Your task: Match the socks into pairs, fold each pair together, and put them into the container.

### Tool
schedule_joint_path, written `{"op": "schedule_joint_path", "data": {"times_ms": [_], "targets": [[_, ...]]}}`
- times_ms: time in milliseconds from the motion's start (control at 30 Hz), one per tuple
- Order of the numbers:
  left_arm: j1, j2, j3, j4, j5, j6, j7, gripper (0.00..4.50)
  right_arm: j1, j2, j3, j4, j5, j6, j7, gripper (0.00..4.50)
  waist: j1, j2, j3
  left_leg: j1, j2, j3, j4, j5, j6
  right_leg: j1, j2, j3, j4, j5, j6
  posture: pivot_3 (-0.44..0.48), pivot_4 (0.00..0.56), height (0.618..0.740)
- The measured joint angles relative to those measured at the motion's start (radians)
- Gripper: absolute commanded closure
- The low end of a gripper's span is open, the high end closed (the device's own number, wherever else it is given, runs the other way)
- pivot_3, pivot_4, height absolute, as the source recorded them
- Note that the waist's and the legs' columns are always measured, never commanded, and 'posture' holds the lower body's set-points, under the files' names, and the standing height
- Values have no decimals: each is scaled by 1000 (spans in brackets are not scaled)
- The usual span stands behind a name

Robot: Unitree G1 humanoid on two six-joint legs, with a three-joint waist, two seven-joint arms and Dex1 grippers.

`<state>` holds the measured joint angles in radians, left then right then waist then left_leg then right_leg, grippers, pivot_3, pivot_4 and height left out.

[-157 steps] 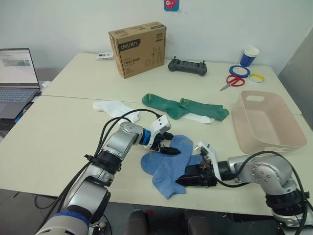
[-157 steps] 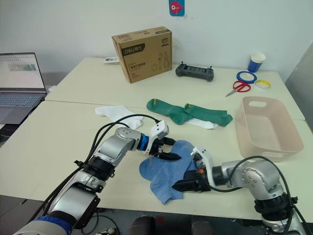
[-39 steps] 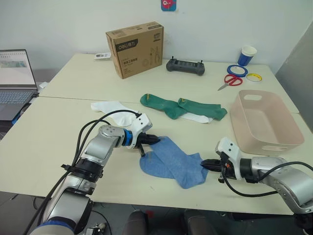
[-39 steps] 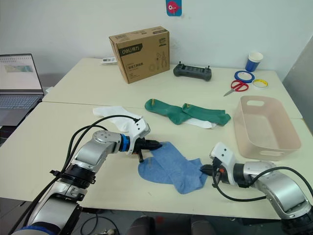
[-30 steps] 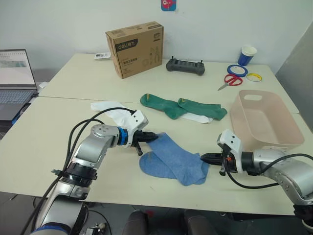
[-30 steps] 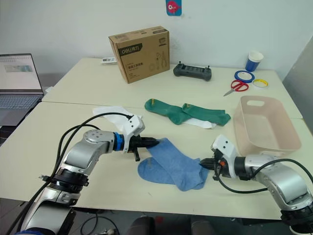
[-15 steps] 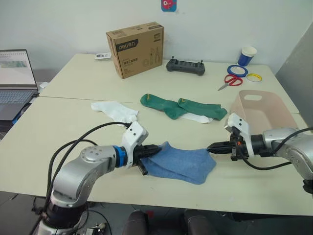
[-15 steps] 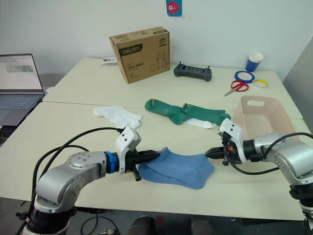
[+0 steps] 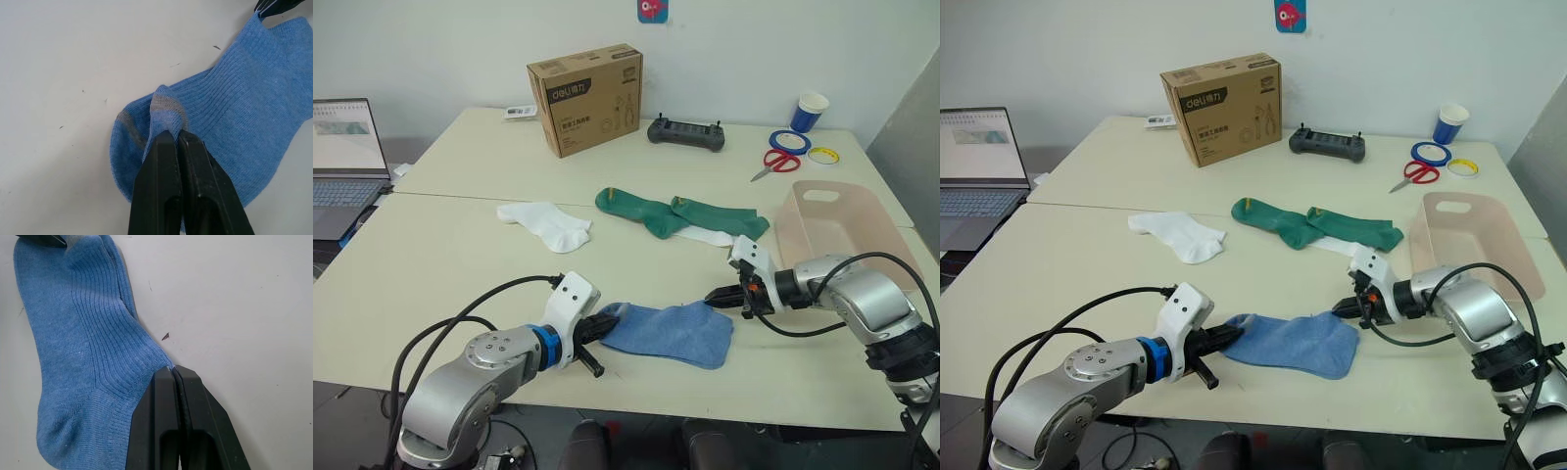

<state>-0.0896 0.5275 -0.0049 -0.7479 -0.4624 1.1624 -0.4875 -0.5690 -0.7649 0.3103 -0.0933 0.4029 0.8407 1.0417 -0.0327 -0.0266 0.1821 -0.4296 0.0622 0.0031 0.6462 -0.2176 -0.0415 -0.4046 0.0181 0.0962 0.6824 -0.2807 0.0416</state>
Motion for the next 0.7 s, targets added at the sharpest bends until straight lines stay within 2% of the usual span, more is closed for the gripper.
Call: {"op": "schedule_joint_path", "data": {"times_ms": [167,433,500,567,667,700], "targets": [[-1,8,0,7,-7,-14,-3,4500,25,-9,-23,-15,1,0,0,1930,0,0,0,0,0,0,0,0,0,0,0,0,0,0,0,0,150,740],[-1,19,-6,24,-26,-40,-9,4500,100,-14,-195,-161,102,4,1,1930,0,0,0,0,0,0,0,0,0,0,0,0,0,0,0,0,150,740],[0,23,-9,34,-27,-48,-11,4500,127,29,-223,-201,126,-34,-4,1930,-1,-1,-1,0,0,-1,0,0,0,0,1,0,0,0,0,0,150,740],[0,27,-21,44,-25,-64,-15,4500,173,112,-207,-229,120,-103,-34,1930,-3,-2,-1,0,1,-1,0,0,0,0,2,0,0,0,0,0,150,740],[4,27,-30,49,-26,-85,-17,4500,229,146,-131,-239,64,-182,-50,1930,-1,-2,-1,0,0,0,0,0,0,0,0,0,0,0,0,0,150,740],[5,26,-28,49,-27,-88,-17,4045,237,156,-120,-239,47,-194,-62,1903,-1,-2,-1,0,0,0,0,0,0,0,0,0,0,0,0,0,150,740]]}}
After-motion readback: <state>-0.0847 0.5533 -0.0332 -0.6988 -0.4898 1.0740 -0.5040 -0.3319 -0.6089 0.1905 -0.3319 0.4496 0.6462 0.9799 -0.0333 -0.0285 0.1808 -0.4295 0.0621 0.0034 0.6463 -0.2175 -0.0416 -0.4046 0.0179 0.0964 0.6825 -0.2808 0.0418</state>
